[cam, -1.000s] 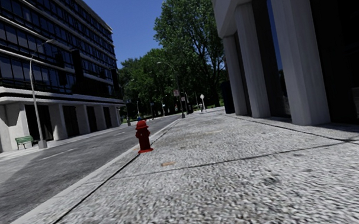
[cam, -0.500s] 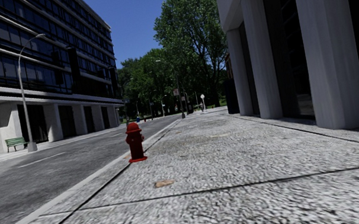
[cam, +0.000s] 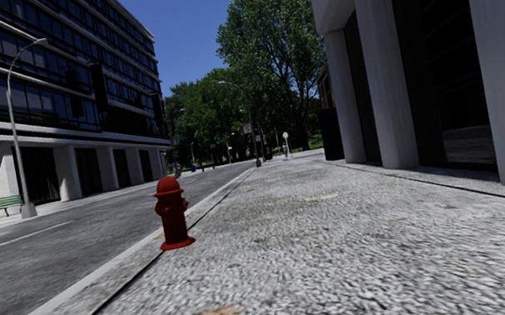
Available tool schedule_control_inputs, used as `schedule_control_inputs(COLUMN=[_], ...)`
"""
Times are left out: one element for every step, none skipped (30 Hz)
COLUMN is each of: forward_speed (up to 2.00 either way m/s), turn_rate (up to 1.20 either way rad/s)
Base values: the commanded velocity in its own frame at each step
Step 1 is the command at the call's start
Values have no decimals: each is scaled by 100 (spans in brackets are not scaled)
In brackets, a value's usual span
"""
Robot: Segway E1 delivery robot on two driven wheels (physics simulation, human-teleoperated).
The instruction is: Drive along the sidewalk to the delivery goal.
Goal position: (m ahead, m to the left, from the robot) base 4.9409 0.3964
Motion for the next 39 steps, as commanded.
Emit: schedule_control_inputs(forward_speed=[200, 200, 200, 200, 200, 200, 200, 200, 200, 200, 200, 200, 200, 200, 200, 200, 200, 200, 200, 200, 200, 200, 200, 200, 200, 200, 200, 200, 200, 200, 200, 200, 200, 200, 200, 200, 200, 200, 200], turn_rate=[0, 0, 0, 0, 0, 0, 0, 0, 0, 0, 0, 0, 0, 0, 0, 0, 0, 0, 0, 0, 0, 0, 0, 0, 0, 0, 0, 0, 0, 0, 0, 0, 0, 0, 0, 0, 0, 0, 4])
